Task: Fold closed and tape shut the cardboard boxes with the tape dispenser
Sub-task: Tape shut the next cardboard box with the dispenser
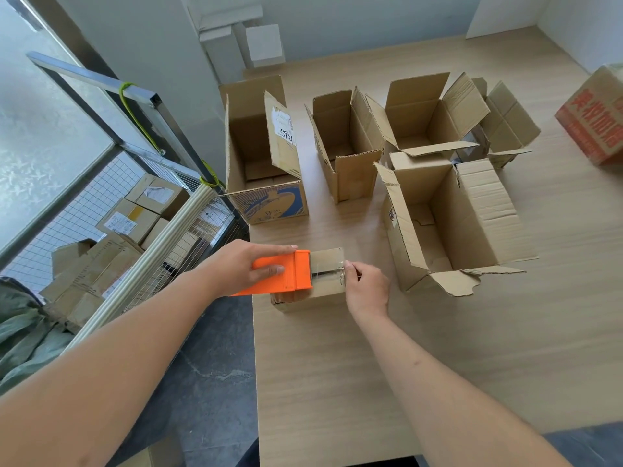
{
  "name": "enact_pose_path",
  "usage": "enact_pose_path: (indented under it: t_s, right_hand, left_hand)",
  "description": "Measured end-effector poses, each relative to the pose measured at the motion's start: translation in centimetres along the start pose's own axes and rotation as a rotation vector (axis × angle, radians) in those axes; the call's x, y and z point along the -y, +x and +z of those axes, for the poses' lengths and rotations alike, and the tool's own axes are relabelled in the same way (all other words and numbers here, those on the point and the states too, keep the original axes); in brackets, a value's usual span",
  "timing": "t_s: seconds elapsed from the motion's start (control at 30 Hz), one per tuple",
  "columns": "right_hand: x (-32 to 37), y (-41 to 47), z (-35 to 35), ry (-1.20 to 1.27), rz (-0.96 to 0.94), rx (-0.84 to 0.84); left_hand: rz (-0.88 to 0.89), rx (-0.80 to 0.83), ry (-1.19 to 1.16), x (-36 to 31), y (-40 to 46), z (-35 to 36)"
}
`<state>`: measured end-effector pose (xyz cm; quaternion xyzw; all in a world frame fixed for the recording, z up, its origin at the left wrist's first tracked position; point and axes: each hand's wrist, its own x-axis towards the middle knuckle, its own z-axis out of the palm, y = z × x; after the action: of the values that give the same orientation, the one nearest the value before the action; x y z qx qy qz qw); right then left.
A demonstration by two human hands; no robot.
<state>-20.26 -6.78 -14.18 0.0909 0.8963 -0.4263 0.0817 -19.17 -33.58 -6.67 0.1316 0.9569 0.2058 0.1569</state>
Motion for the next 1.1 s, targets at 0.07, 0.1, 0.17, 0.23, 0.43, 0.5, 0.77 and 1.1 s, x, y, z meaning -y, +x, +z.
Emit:
enact_pose_path:
  t_s: [0.07,0.1,0.17,0.23,0.43,0.5,0.77,1.1]
  right_hand:
    - [0.0,-0.3,-0.3,-0.038,-0.010,0.009]
    - [0.0,-0.5,-0.5,-0.078,-0.036,0.014]
    - [0.2,-0.8,-0.5,-0.131,-0.074,0.034]
    - [0.2,-0.7,-0.3,-0.097,-0.054,0.049]
    - [-0.2,-0.5,-0.4,0.209,0.226,0.091]
    - [-0.3,-0.6,-0.5,0.173,0.210,0.109]
    - [2.4,-1.0,-0.5,-0.158,-0.181,0.005]
    - [3.9,-2.5,2.3,-0.016,0.055,-0.097]
  left_hand:
    - [-0.003,-0.005,0.003,0.0,0.0,0.1]
    - [-0.004,-0.005,0.003,0.0,0.1,0.1]
    - [-0.005,0.002,0.003,0.0,0.2,0.1]
    - [-0.009,0.009,0.001,-0.1,0.2,0.1]
    - [-0.017,0.002,-0.003,-0.1,0.1,0.1]
    - [-0.017,0.006,0.004,-0.1,0.2,0.2]
    - [-0.035,-0.006,0.010,-0.1,0.1,0.4]
    - [-0.092,-0.039,-0.055,-0.3,-0.7,0.7]
